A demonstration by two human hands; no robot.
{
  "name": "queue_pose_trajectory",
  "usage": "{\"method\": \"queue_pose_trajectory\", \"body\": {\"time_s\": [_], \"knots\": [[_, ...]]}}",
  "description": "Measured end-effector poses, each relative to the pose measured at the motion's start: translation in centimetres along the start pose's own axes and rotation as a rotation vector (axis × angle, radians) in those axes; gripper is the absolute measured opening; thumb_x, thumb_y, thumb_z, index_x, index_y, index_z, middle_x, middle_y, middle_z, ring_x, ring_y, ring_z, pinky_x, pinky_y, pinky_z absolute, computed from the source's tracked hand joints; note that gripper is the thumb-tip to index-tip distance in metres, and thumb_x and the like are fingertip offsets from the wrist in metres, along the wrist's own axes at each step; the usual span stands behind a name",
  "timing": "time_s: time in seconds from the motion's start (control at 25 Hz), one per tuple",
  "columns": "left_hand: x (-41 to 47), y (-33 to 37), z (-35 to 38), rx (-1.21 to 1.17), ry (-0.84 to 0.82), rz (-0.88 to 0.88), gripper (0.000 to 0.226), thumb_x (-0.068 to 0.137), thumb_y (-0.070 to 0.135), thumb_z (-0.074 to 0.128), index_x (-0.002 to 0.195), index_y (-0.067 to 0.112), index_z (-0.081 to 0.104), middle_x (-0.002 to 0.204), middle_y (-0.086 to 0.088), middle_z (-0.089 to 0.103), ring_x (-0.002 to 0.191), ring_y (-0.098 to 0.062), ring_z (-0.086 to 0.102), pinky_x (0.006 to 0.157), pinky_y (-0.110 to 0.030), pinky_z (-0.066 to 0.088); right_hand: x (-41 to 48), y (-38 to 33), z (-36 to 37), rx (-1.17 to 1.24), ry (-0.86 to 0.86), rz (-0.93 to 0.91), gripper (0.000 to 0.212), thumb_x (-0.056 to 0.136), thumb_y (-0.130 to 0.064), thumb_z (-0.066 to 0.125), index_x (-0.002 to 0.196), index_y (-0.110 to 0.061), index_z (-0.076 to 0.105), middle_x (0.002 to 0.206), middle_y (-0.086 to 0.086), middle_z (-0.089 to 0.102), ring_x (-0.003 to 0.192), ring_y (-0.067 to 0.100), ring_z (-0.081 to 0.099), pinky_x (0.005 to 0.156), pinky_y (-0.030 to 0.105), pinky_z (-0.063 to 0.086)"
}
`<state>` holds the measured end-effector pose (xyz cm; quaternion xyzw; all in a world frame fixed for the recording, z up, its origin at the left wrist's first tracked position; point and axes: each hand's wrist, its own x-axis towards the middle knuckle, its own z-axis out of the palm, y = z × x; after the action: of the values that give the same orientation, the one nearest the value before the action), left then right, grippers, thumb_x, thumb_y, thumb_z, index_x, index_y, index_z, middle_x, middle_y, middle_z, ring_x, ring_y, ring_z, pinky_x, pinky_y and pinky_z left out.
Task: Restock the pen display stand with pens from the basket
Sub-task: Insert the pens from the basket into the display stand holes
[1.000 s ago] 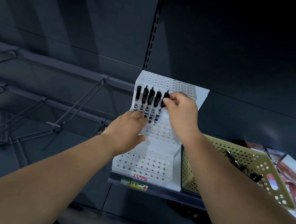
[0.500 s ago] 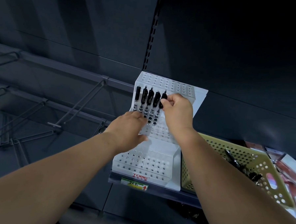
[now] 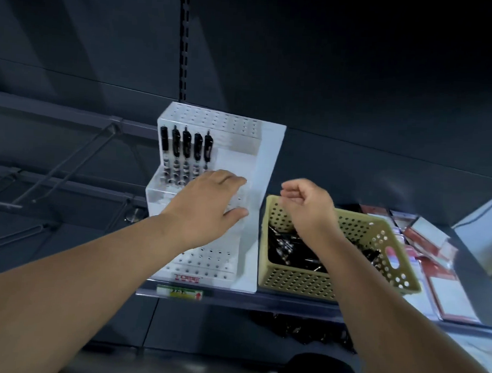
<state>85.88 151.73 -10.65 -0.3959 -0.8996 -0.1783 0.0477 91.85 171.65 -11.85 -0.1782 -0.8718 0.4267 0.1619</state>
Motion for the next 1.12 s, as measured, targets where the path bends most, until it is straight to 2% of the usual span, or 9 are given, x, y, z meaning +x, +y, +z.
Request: {"method": "queue_pose_trajectory", "body": {"time_s": [0.12, 0.24, 0.32, 0.48, 0.64, 0.84, 0.96, 1.04, 1.12], "knots": [[1.4, 2.5, 1.3, 0.010, -0.055, 0.058, 0.063, 0.095, 0.048, 0.046, 0.148, 0.019, 0.030, 0.149, -0.001, 0.036, 0.137, -0.019, 0.030, 0.112, -0.030, 0.022, 0.1, 4.1, -3.9, -0.115, -0.125, 0.081, 0.036, 0.085, -0.017, 0.071, 0.120, -0.020, 0.062, 0.111, -0.007, 0.065, 0.104, 0.009, 0.062, 0.095, 0.030, 0.051], [2.5, 4.5, 2.7, 0.016, -0.087, 0.084, 0.061, 0.094, 0.048, 0.048, 0.146, 0.020, 0.033, 0.147, 0.000, 0.038, 0.136, -0.017, 0.030, 0.111, -0.029, 0.024, 0.3, 6.9, -6.7, -0.227, -0.221, 0.159, 0.050, 0.082, -0.016, 0.075, 0.129, -0.020, 0.058, 0.118, -0.007, 0.063, 0.108, 0.007, 0.058, 0.092, 0.023, 0.044], [3.1, 5.4, 3.4, 0.025, -0.094, 0.090, 0.061, 0.093, 0.048, 0.049, 0.145, 0.021, 0.033, 0.147, 0.001, 0.039, 0.136, -0.017, 0.031, 0.110, -0.030, 0.024, 0.5, 8.2, -7.3, -0.321, -0.296, 0.195, 0.058, 0.082, -0.018, 0.076, 0.135, -0.022, 0.054, 0.128, -0.004, 0.061, 0.111, 0.009, 0.056, 0.093, 0.024, 0.040], [3.8, 5.6, 4.1, 0.049, -0.105, 0.080, 0.061, 0.092, 0.049, 0.050, 0.145, 0.021, 0.035, 0.146, 0.001, 0.039, 0.136, -0.017, 0.031, 0.110, -0.031, 0.025, 1.4, 9.1, -6.1, -0.402, -0.438, 0.194, 0.068, 0.079, -0.026, 0.078, 0.140, -0.023, 0.049, 0.141, 0.002, 0.052, 0.125, 0.020, 0.051, 0.101, 0.033, 0.040], [4.0, 5.1, 4.3, 0.067, -0.116, 0.046, 0.062, 0.092, 0.050, 0.050, 0.145, 0.021, 0.035, 0.146, 0.002, 0.039, 0.137, -0.017, 0.029, 0.111, -0.030, 0.023, 2.7, 8.6, -2.8, -0.467, -0.510, 0.128, 0.071, 0.079, -0.035, 0.078, 0.142, -0.023, 0.048, 0.147, 0.002, 0.048, 0.131, 0.021, 0.047, 0.107, 0.036, 0.036], [3.7, 4.1, 3.9, 0.092, -0.135, 0.022, 0.063, 0.092, 0.050, 0.049, 0.146, 0.021, 0.034, 0.147, 0.001, 0.038, 0.138, -0.017, 0.027, 0.112, -0.030, 0.021, 3.3, 7.3, -0.5, -0.826, -0.661, 0.125, 0.078, 0.083, -0.053, 0.068, 0.148, -0.024, 0.038, 0.153, 0.009, 0.035, 0.142, 0.030, 0.027, 0.113, 0.046, 0.027], [3.6, 3.6, 3.7, 0.091, -0.141, 0.004, 0.064, 0.092, 0.051, 0.049, 0.147, 0.022, 0.032, 0.149, 0.002, 0.036, 0.140, -0.016, 0.024, 0.113, -0.030, 0.019, 3.4, 7.2, 0.2, -1.002, -0.722, 0.147, 0.085, 0.075, -0.069, 0.065, 0.144, -0.027, 0.043, 0.152, 0.010, 0.033, 0.143, 0.033, 0.017, 0.115, 0.054, 0.016], [3.5, 3.4, 3.7, 0.086, -0.148, 0.005, 0.064, 0.093, 0.051, 0.048, 0.147, 0.022, 0.032, 0.149, 0.002, 0.035, 0.140, -0.016, 0.024, 0.113, -0.030, 0.019, 3.4, 7.4, 0.7, -1.022, -0.717, 0.137, 0.077, 0.074, -0.065, 0.068, 0.137, -0.026, 0.049, 0.146, 0.008, 0.037, 0.139, 0.032, 0.020, 0.113, 0.055, 0.017], [3.5, 3.4, 3.6, 0.086, -0.151, 0.007, 0.063, 0.093, 0.051, 0.047, 0.147, 0.022, 0.032, 0.149, 0.002, 0.035, 0.140, -0.016, 0.023, 0.113, -0.030, 0.019, 3.5, 7.7, 1.0, -0.928, -0.690, 0.144, 0.058, 0.080, -0.051, 0.069, 0.127, -0.024, 0.052, 0.135, 0.006, 0.044, 0.130, 0.029, 0.030, 0.109, 0.052, 0.025]]}}
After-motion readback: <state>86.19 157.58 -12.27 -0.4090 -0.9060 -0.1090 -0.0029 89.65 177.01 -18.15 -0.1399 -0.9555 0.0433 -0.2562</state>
